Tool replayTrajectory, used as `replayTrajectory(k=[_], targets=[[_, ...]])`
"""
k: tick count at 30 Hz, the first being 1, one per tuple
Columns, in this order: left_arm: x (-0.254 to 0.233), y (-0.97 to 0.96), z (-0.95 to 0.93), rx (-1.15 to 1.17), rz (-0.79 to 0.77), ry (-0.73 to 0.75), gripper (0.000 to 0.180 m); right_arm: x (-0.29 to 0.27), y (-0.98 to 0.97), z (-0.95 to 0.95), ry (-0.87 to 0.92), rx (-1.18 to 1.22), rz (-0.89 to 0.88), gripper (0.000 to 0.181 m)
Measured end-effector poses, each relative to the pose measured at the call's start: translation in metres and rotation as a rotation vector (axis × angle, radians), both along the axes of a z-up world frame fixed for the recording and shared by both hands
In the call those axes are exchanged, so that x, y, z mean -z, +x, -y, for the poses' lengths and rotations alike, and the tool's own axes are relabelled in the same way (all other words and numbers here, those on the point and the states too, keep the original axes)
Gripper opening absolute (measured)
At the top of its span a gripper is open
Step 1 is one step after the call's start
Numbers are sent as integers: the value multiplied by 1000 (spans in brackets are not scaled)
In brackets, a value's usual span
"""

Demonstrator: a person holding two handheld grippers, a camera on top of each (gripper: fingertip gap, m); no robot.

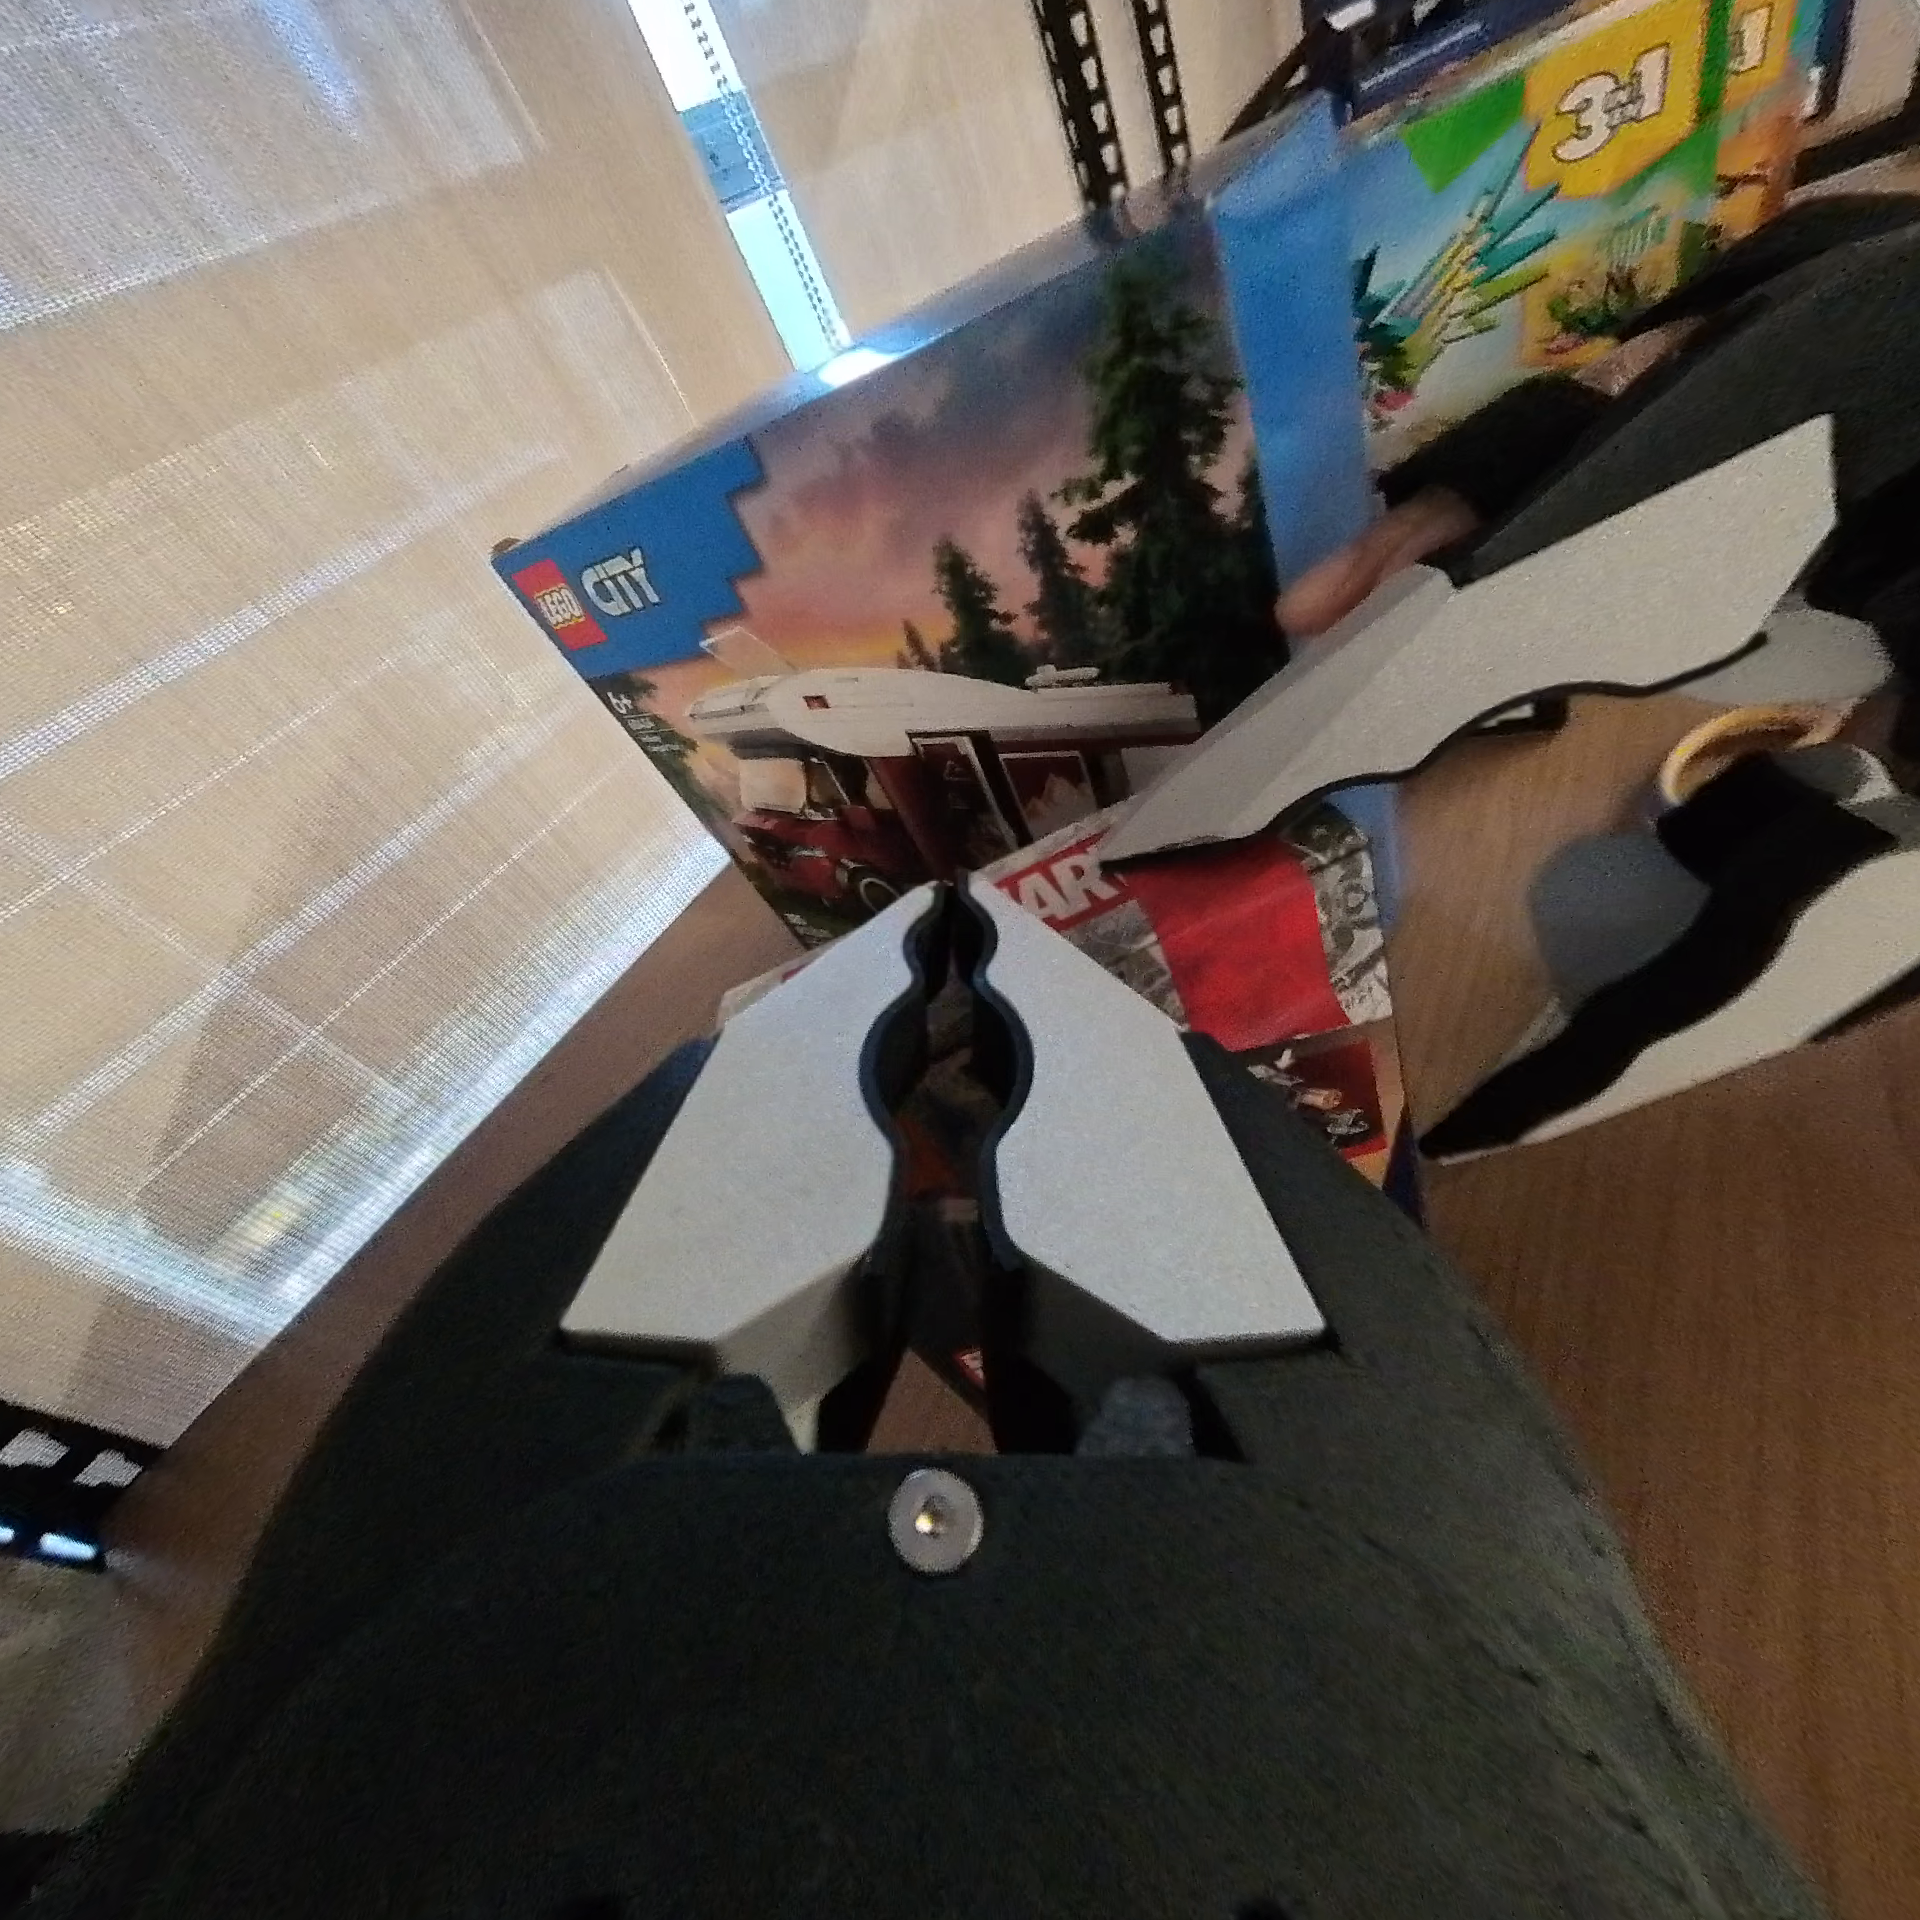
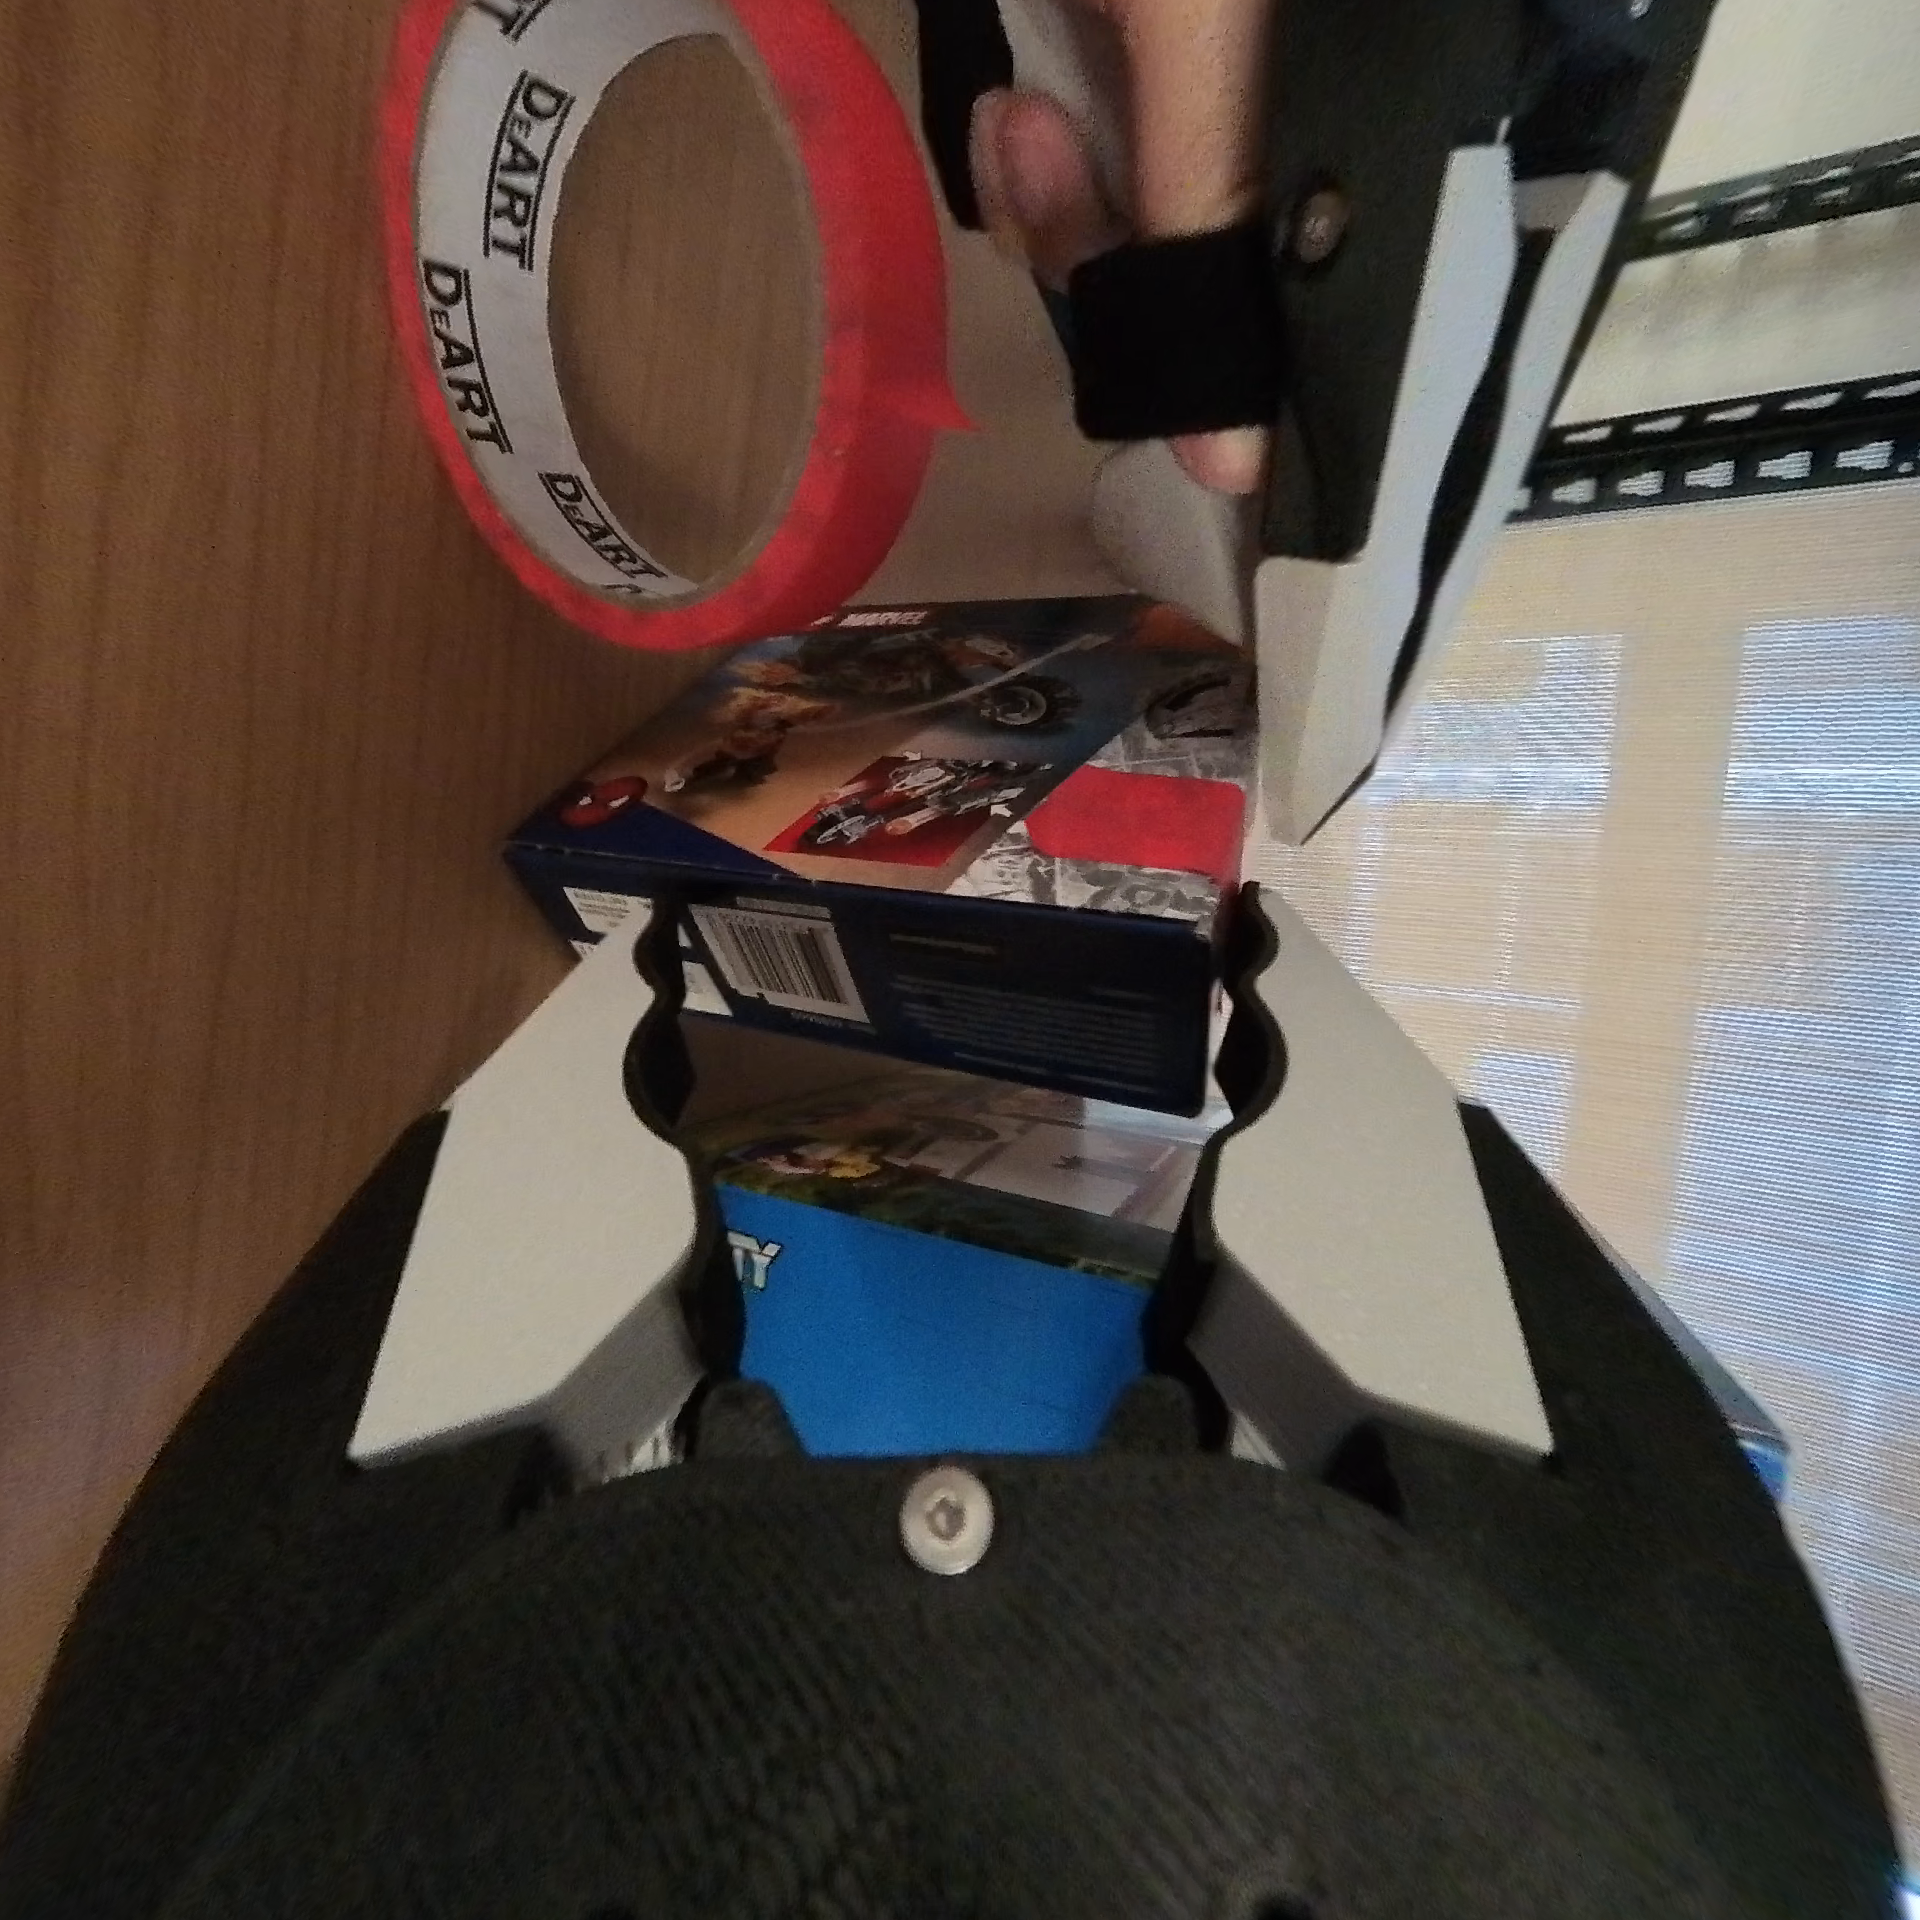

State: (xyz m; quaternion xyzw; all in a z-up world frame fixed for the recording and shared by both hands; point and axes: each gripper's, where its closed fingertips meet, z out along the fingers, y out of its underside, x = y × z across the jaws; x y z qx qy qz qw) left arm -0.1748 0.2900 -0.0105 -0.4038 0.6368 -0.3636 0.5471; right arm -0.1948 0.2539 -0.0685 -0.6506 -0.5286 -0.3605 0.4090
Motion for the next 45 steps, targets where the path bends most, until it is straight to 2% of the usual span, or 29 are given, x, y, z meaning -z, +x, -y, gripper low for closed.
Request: replayTrajectory(k=[3, 8, 11, 14, 18, 21, 26, 29, 32, 36, 38, 39, 42, 45], targets=[[1, 1, -1, -22, -19, -7, 0, -2, -5, 2, -43, 9, -106, 105], [2, 3, -5, -73, -19, -26, 0, -13, -25, 5, -125, 34, -491, 105], [1, 3, -6, -78, -12, -17, 0, -22, -30, 3, -113, 47, -668, 100], [1, 4, -7, -84, -10, -22, 0, -30, -26, -1, -67, 59, -768, 84], [2, 6, -8, -84, -10, -41, 0, -43, -16, -8, -23, 103, -966, 52], [1, 7, -8, -86, -8, -36, 0, -47, -10, -11, 7, 143, -1071, 41], [1, 9, -8, -94, -8, -50, 0, -48, -4, -11, 45, 221, -1064, 28], [2, 9, -8, -92, -8, -49, 0, -48, -7, -11, 83, 240, -935, 18], [1, 9, -8, -92, -5, -48, 0, -48, -9, -10, 111, 248, -880, 17], [2, 9, -8, -93, -4, -56, 0, -67, -12, -2, 164, 198, -957, 15], [1, 9, -8, -94, -5, -57, 0, -103, -14, 11, 285, 99, -1057, 0], [1, 9, -8, -95, -5, -58, 0, -112, -18, 17, 298, 52, -1062, 0], [2, 9, -8, -97, -6, -61, 0, -96, -23, 13, 237, 61, -957, 0], [2, 9, -8, -94, -6, -64, 0, -66, -16, 1, 208, 167, -683, 0]])
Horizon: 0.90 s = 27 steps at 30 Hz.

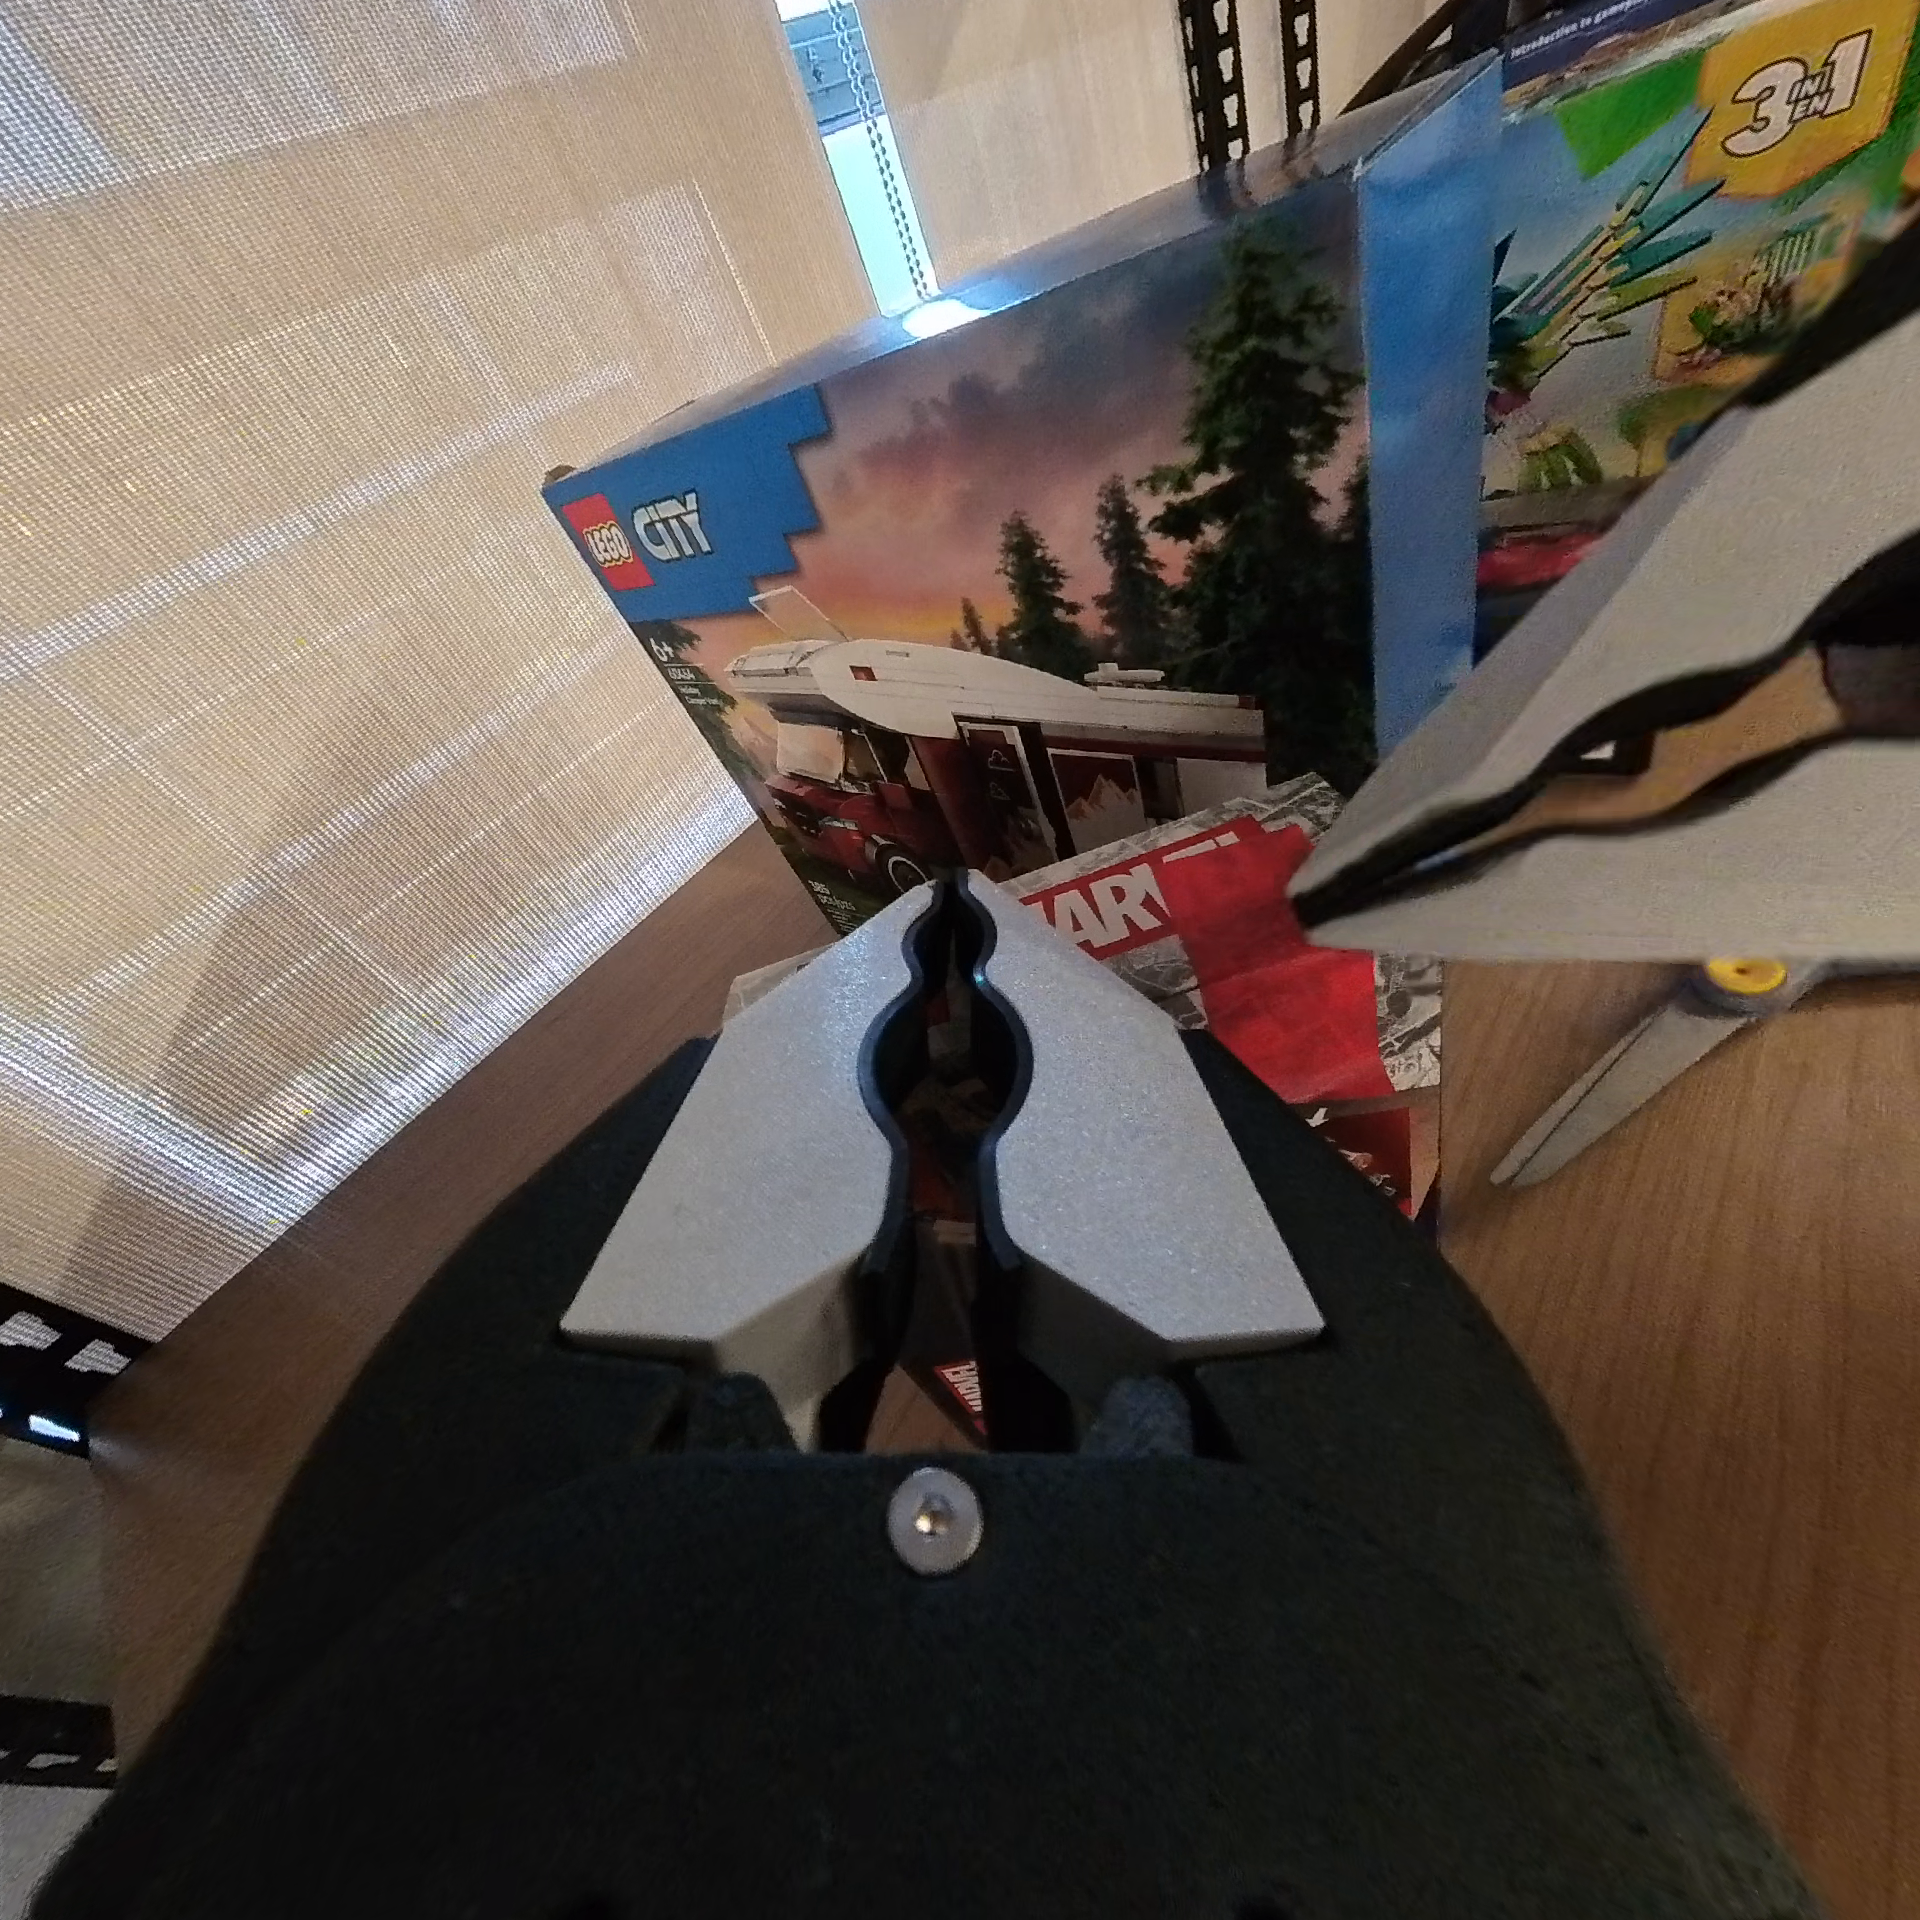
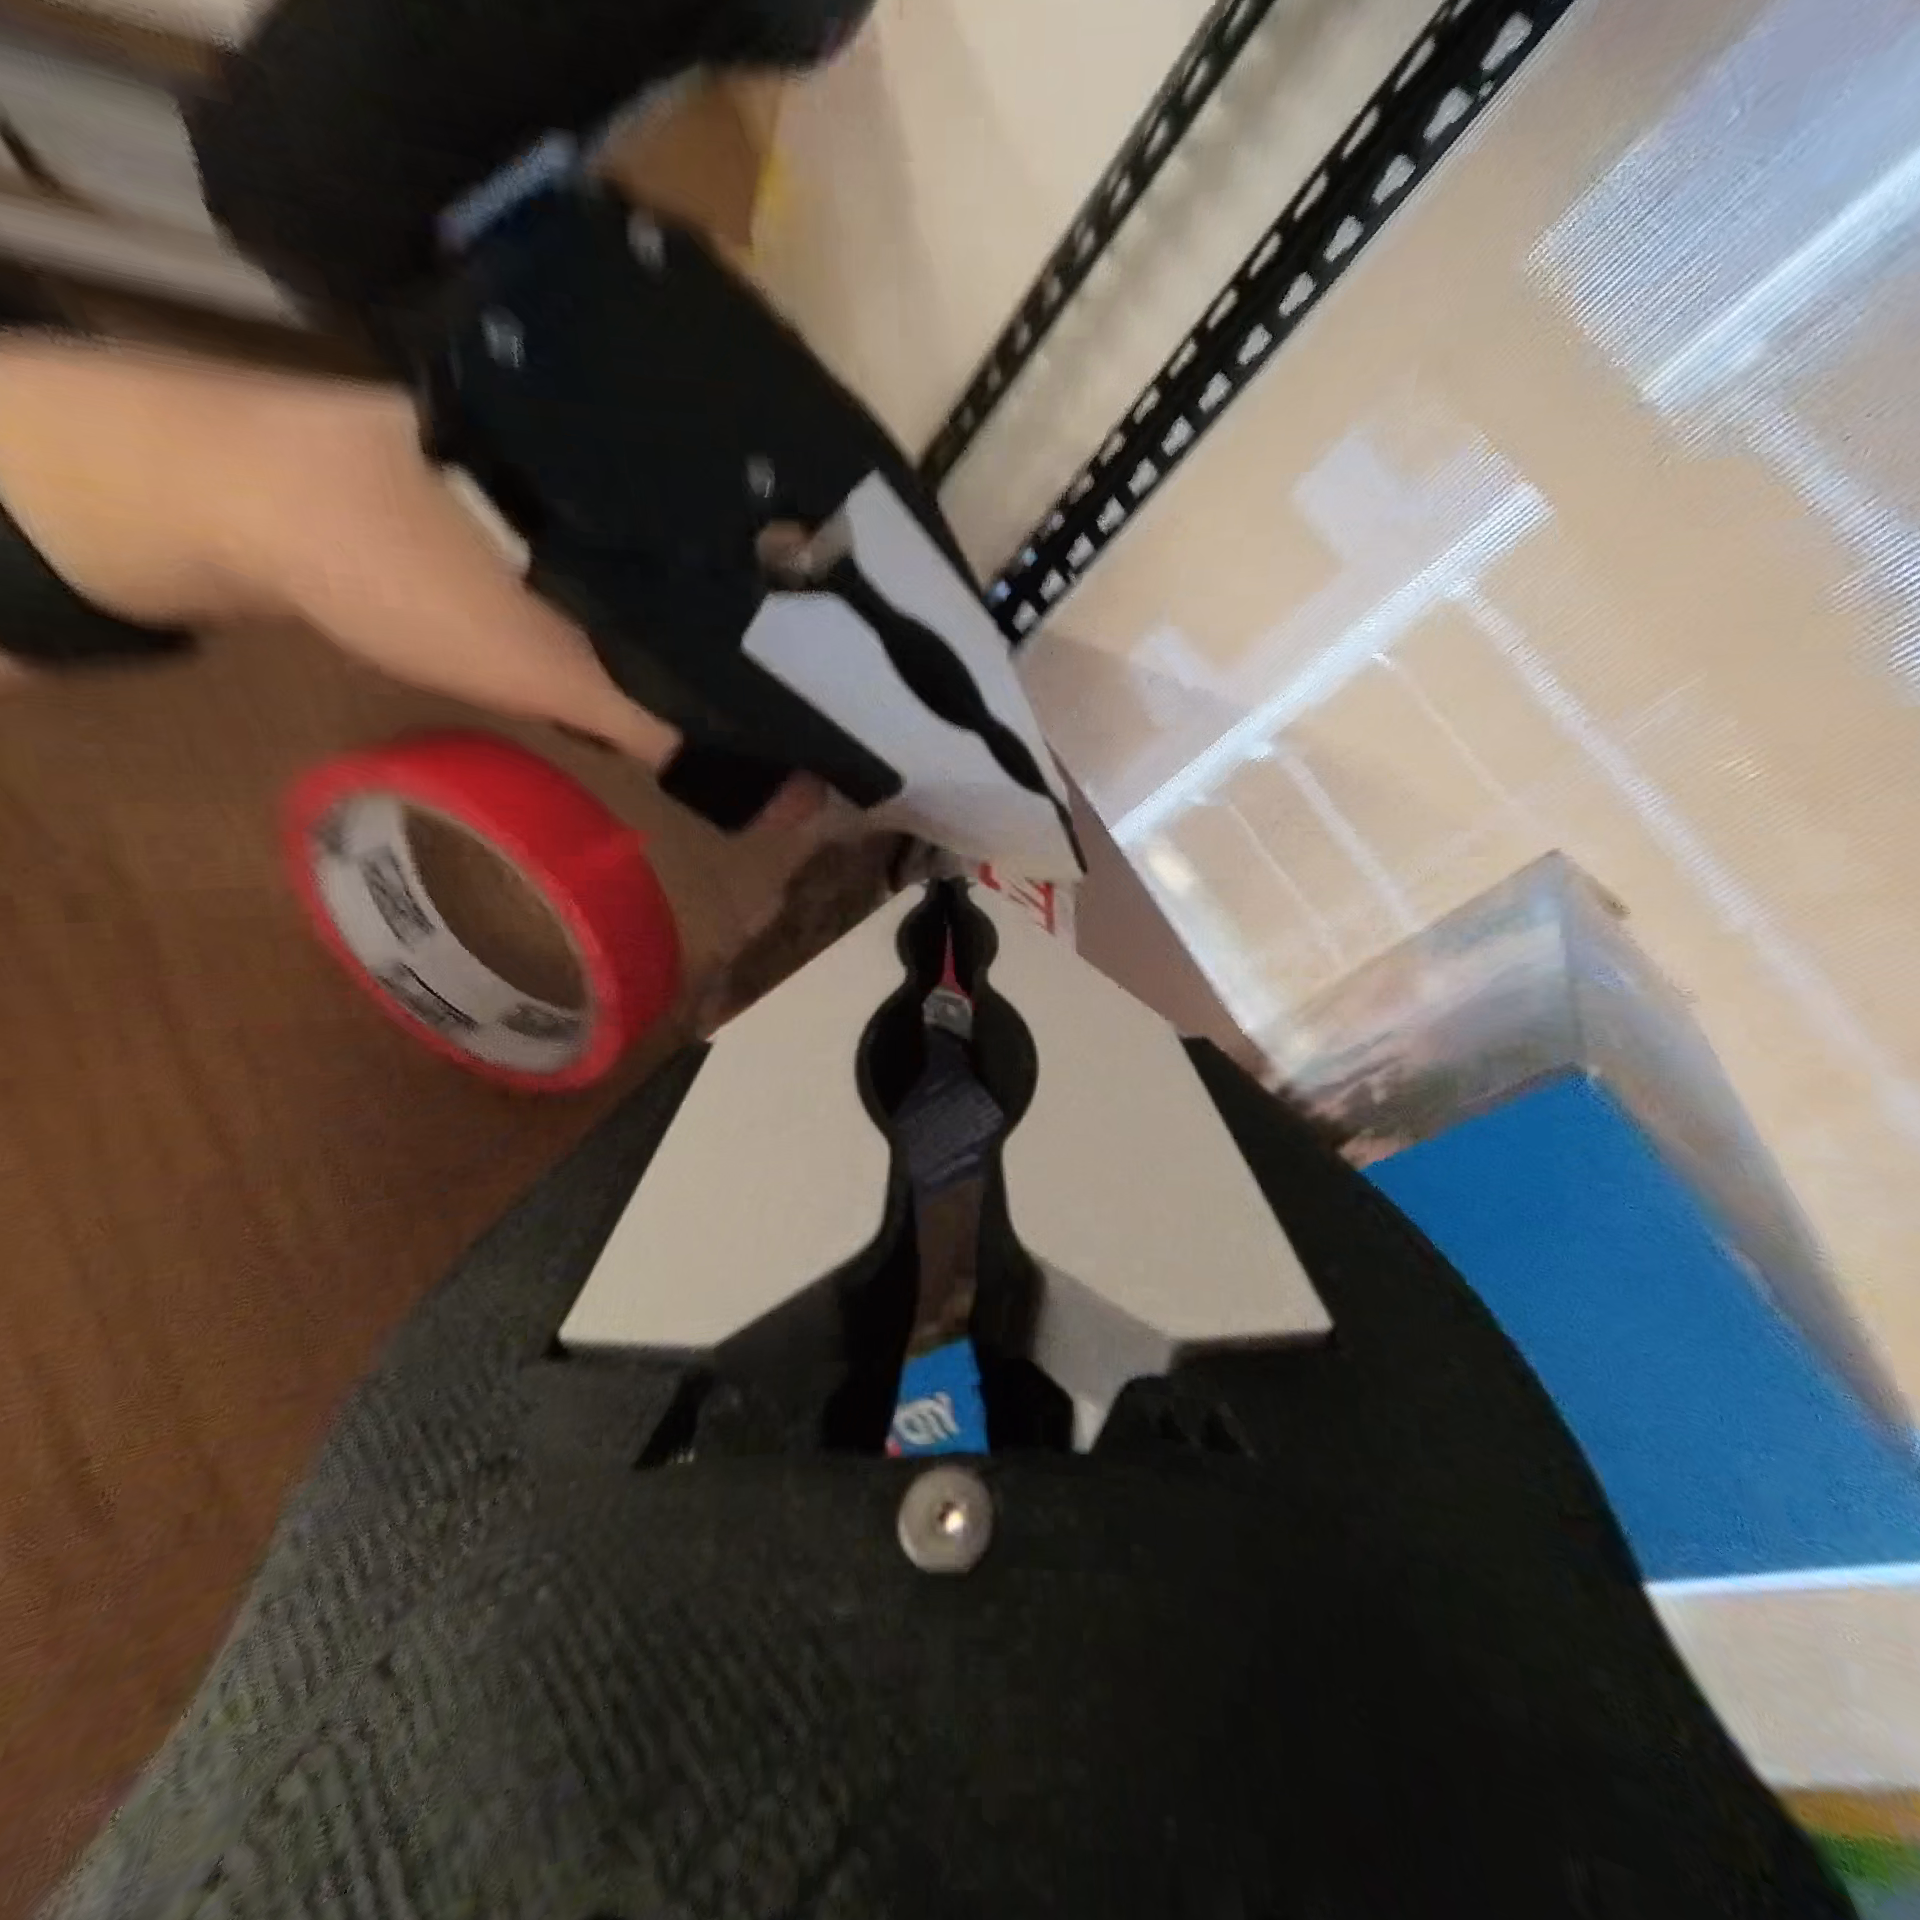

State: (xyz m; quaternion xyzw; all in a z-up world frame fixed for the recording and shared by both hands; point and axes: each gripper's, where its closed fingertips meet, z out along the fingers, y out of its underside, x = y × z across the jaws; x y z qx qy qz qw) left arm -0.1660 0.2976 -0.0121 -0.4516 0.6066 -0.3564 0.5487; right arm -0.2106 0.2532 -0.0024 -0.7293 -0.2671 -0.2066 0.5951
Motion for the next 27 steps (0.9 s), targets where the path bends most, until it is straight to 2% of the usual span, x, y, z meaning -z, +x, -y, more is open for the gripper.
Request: replayTrajectory(k=[4, 11, 16, 20, 22, 24, 27], targets=[[0, -1, 0, 2, 1, -2, 0, 15, 0, -5, -49, 51, 245, 0], [0, 0, 0, 4, 3, -7, 0, 25, -1, -8, -24, 53, 388, 0], [0, 0, 0, 4, 2, -6, 0, 51, -4, -8, -88, 12, 383, 0], [0, -1, 0, 9, 5, -8, 0, 39, -5, -5, 35, -7, 403, 0], [0, 0, 0, 8, 7, -9, 0, 45, -5, -2, 7, -35, 358, 0], [0, 1, 0, 4, 5, -7, 0, 61, 0, -1, -97, -20, 292, 0], [0, 0, 0, 7, 6, -7, 0, 46, -7, 3, -47, -13, 212, 0]])
